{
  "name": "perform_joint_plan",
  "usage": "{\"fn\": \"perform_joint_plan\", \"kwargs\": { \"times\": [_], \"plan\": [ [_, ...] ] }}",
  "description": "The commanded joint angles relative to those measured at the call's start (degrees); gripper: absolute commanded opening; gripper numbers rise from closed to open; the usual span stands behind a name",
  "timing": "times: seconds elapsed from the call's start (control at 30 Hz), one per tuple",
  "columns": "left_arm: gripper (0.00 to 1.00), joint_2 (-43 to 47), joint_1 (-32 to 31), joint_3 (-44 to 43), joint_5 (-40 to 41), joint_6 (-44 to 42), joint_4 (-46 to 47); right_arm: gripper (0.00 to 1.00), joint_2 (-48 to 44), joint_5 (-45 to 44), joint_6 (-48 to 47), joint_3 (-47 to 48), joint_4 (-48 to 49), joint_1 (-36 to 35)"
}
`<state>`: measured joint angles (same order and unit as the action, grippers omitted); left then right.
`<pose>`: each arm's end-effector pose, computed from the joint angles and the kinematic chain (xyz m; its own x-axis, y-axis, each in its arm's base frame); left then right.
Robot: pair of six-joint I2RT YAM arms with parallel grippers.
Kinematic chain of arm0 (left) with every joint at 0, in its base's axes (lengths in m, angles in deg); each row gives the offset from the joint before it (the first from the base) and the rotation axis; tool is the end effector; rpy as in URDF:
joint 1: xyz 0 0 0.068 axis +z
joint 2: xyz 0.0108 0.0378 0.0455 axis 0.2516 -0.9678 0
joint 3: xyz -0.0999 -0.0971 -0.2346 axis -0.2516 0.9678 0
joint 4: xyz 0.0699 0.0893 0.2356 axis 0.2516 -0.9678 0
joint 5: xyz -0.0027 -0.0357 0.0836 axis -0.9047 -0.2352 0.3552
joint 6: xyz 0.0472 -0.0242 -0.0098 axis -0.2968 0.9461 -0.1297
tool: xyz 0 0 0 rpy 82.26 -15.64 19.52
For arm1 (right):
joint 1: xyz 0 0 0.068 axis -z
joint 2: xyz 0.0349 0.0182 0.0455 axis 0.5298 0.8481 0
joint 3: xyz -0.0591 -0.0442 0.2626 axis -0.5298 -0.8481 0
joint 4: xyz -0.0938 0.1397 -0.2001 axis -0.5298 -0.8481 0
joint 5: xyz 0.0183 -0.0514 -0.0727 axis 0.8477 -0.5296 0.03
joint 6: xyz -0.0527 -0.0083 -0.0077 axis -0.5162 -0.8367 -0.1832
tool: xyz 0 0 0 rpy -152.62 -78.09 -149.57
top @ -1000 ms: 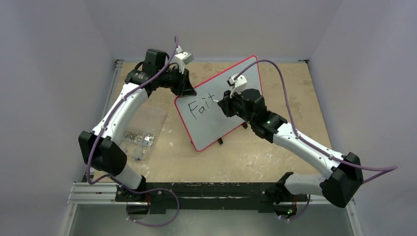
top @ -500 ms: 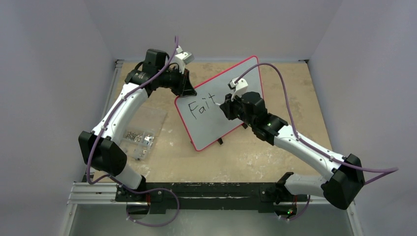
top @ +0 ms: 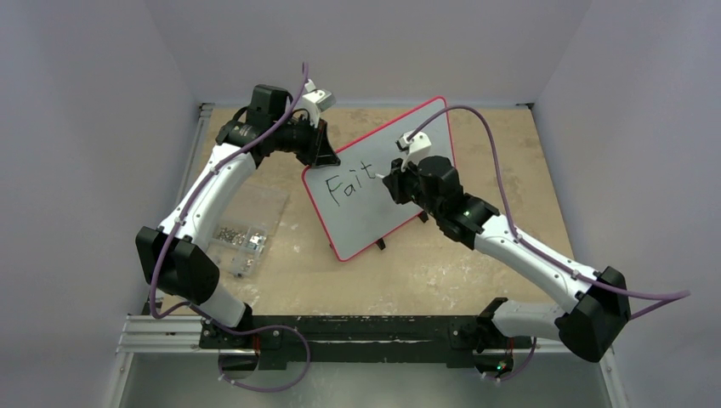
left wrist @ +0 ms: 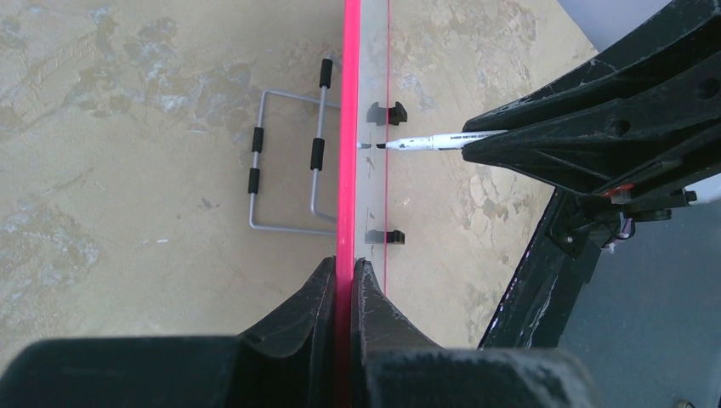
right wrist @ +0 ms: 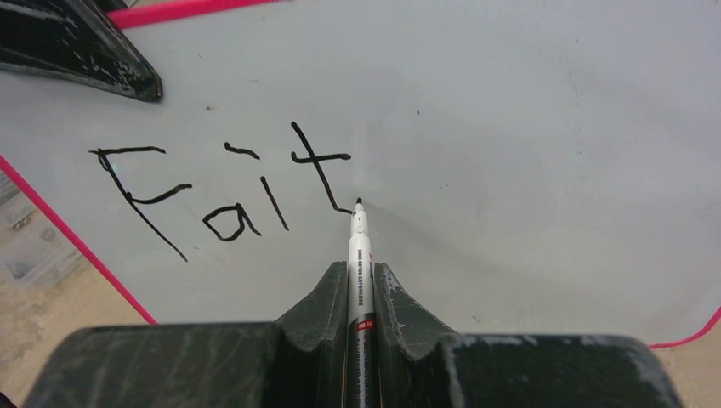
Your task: Write a sentence on the whiteboard
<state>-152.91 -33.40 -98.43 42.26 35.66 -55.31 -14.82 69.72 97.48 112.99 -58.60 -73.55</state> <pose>0.3164 -0.1320 0.3751 -0.6021 0.2210 -0.7672 0.7196 0.5666 -0.4015 0.2152 0.1827 0.3263 -0.3442 -0.0476 -0.9377 -0.4764 0.8694 0.1307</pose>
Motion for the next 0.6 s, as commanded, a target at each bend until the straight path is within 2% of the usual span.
{"fn": "perform_joint_plan", "kwargs": {
  "times": [0.0,0.3,0.57],
  "plan": [
    [0.0,2.4,0.2,-0.4,3.4,-2.9,2.8,0.0,-0.1,-1.7,-1.2,4.2,1.1,0.2],
    [0.0,2.2,0.2,-0.4,3.5,-3.0,2.8,0.0,-1.8,-1.1,-0.6,5.2,0.4,0.2],
    [0.0,2.3,0.2,-0.4,3.5,-3.0,2.7,0.0,-1.4,-5.0,-0.7,6.5,2.0,0.3]
  ]
}}
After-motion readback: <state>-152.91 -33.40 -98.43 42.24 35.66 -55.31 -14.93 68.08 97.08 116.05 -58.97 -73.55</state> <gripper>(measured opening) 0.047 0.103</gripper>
